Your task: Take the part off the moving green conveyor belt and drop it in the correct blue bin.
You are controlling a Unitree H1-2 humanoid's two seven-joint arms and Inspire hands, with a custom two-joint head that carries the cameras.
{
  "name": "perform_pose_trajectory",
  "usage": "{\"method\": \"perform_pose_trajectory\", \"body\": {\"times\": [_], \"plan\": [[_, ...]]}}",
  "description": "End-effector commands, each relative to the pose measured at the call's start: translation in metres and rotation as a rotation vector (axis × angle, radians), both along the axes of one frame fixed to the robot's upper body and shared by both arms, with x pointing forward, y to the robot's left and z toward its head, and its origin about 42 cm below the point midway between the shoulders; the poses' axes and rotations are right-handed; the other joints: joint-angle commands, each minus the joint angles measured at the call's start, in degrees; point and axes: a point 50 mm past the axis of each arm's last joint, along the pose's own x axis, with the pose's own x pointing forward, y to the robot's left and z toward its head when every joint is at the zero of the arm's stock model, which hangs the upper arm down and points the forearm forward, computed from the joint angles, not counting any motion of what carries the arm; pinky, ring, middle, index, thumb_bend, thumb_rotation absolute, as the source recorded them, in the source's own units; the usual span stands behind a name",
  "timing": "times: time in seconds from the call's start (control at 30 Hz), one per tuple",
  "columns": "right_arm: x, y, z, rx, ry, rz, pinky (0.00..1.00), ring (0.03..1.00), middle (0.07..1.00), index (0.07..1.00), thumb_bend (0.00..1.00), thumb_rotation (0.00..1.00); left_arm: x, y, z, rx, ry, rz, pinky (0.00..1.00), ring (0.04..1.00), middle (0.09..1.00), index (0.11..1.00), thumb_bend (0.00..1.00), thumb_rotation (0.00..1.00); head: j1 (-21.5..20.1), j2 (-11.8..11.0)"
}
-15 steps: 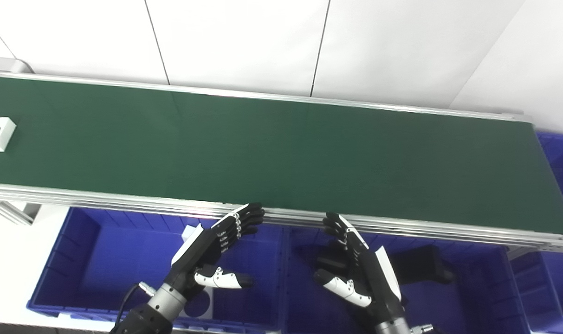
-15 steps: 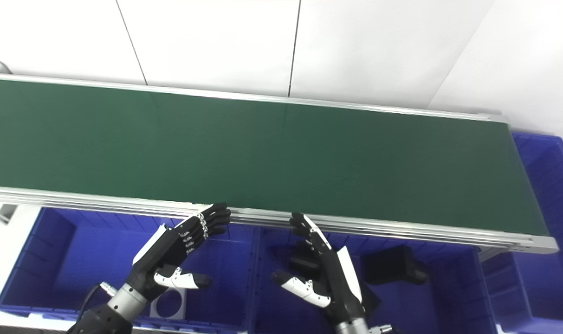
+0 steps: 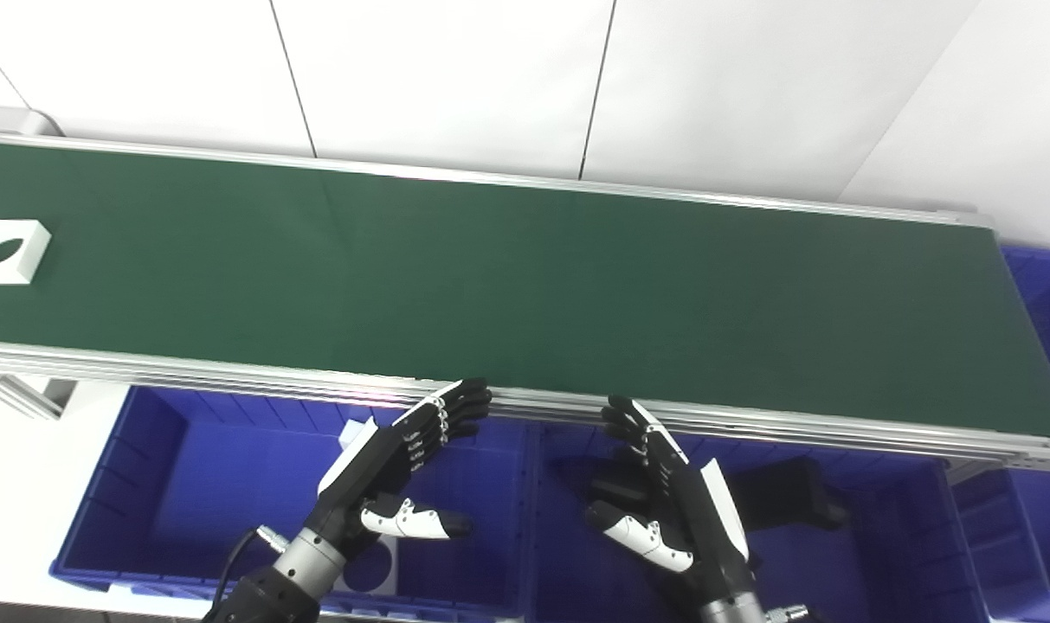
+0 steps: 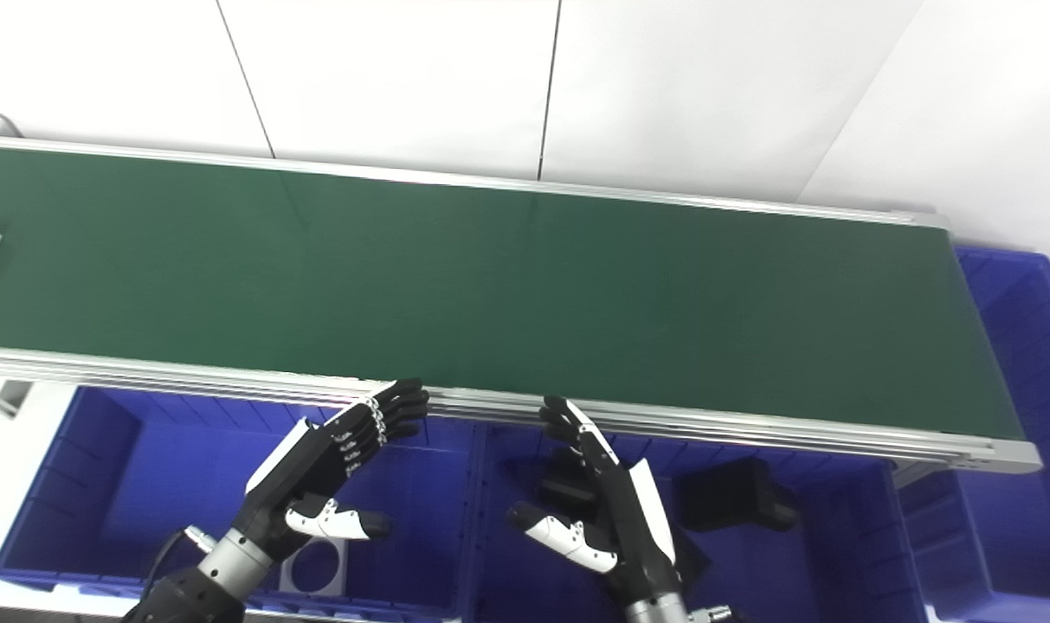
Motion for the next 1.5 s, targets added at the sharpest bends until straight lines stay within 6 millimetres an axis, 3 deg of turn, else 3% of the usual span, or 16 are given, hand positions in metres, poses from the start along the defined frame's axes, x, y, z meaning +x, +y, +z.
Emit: {"method": "perform_pose_trajectory", "body": {"times": [0.0,0.7,0.93,1.1,1.27,1.47], "plan": [[0.004,0.004,0.011,0.035,-0.077,0.005,0.76,0.832,0.855,0.892,0.75,0.64,0.006,-0.001,0.008,-0.020,-0.048,-0.004,0.87,0.890,0.898,0.900,1.00,0.37,0.1,0.0],[0.008,0.001,0.007,0.036,-0.083,0.011,0.76,0.828,0.852,0.892,0.74,0.63,0.009,-0.006,0.008,-0.012,-0.053,0.001,0.85,0.881,0.890,0.886,1.00,0.36,2.7,-1.4],[0.010,0.001,0.003,0.033,-0.081,0.013,0.76,0.828,0.851,0.894,0.74,0.63,0.009,-0.005,0.011,-0.003,-0.075,-0.003,0.84,0.872,0.876,0.876,0.99,0.35,6.9,-3.6],[0.010,0.001,-0.002,0.041,-0.073,0.015,0.77,0.836,0.859,0.900,0.76,0.65,0.008,0.000,0.013,0.040,-0.105,0.006,0.83,0.861,0.867,0.866,0.99,0.34,11.1,-6.7],[0.010,0.000,-0.006,0.043,-0.076,0.020,0.76,0.837,0.865,0.906,0.74,0.65,0.006,0.003,0.020,0.048,-0.117,0.028,0.81,0.849,0.852,0.849,1.00,0.32,13.1,-8.5],[0.011,-0.005,-0.013,0.039,-0.082,0.016,0.76,0.836,0.864,0.904,0.75,0.67,0.007,-0.003,0.021,0.089,-0.135,0.019,0.79,0.832,0.840,0.831,1.00,0.32,18.7,-12.6]]}}
